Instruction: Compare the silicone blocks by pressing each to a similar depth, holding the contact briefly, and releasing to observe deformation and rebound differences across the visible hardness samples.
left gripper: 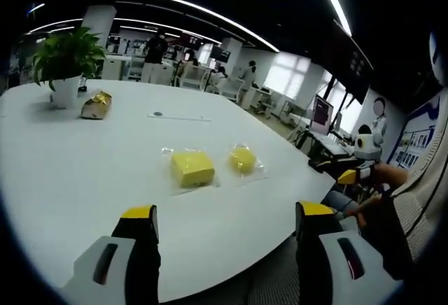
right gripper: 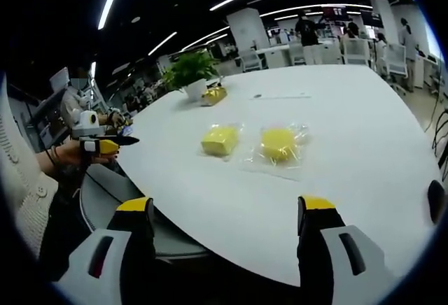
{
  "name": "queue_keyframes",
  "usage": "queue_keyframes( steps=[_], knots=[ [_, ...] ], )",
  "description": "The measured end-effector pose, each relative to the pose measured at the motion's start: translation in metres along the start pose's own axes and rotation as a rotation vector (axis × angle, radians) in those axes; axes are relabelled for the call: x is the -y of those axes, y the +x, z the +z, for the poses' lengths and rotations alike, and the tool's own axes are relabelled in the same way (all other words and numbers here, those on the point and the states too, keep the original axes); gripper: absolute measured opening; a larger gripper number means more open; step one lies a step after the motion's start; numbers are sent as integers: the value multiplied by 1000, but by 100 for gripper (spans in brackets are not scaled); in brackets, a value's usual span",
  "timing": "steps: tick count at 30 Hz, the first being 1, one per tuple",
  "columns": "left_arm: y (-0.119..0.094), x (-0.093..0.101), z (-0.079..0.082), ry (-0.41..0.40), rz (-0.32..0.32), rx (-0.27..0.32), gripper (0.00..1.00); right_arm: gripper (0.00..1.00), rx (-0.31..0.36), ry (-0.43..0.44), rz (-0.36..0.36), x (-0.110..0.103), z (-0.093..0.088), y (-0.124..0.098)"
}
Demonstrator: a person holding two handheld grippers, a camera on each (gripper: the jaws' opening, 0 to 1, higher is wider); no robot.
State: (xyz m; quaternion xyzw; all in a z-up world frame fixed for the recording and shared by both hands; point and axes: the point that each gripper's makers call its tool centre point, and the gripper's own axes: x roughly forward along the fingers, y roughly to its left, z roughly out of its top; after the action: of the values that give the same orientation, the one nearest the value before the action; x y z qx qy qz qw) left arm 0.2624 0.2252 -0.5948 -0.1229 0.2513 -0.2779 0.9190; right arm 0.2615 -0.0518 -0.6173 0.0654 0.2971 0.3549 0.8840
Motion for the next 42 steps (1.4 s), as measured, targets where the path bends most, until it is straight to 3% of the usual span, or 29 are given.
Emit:
queue_keyframes(
  steps=[22, 31, 34, 42],
  knots=[
    [-7, 0, -10, -19, 6, 1, 81, 79, 6, 5, -6, -7, -4, -3],
    [-4, 2, -16, -36, -23, -26, 82, 79, 12, 9, -15, -9, -2, -3],
    [0, 3, -6, -112, -56, 10, 82, 79, 14, 14, -20, -8, 0, -2],
    [16, -19, 30, -214, -93, 78, 82, 79, 4, 27, -39, -4, 4, 5]
  ],
)
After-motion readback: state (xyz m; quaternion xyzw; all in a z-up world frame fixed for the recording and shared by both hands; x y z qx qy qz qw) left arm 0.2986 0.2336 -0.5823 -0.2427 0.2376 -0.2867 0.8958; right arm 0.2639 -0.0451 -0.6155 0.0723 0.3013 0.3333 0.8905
